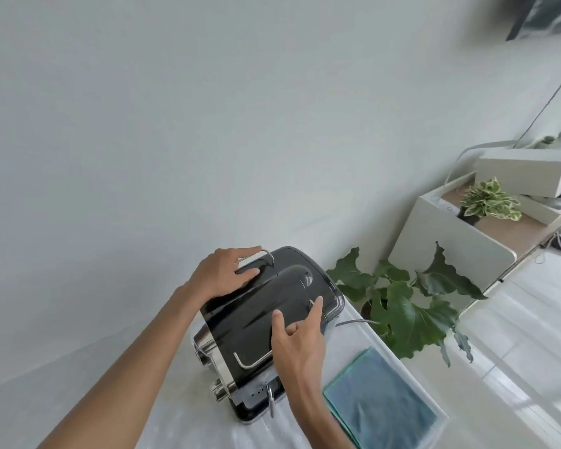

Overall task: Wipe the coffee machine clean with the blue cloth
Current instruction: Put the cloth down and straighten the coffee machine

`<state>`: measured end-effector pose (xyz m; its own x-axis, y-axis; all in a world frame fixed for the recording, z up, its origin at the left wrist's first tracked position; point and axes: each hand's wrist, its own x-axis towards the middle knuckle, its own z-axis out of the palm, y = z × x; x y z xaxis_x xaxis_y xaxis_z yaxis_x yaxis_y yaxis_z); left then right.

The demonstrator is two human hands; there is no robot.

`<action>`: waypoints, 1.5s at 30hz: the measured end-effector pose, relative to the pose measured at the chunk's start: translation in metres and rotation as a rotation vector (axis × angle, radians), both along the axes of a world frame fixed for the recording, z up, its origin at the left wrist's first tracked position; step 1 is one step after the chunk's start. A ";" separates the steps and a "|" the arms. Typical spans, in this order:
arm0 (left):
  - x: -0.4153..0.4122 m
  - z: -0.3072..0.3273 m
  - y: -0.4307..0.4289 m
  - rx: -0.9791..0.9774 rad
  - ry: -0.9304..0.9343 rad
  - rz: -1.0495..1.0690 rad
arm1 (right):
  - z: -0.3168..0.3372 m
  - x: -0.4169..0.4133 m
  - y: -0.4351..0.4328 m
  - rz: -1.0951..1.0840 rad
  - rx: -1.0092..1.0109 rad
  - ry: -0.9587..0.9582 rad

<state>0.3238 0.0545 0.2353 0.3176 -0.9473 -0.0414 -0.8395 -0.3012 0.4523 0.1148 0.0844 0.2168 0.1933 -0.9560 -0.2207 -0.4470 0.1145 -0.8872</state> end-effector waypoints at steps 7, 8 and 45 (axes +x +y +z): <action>0.009 0.008 0.004 0.010 0.265 0.079 | -0.003 0.002 -0.027 -0.021 -0.073 0.064; 0.008 0.009 0.010 0.005 0.291 0.100 | -0.002 0.003 -0.034 -0.005 -0.095 0.087; -0.124 -0.011 0.044 -0.461 0.497 1.128 | 0.017 0.023 -0.174 0.874 -0.267 0.134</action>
<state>0.1995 0.0985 0.2240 0.9829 -0.1317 -0.1287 0.0547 -0.4586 0.8870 0.1379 -0.0901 0.2336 0.8588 -0.5049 -0.0871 -0.3795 -0.5127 -0.7701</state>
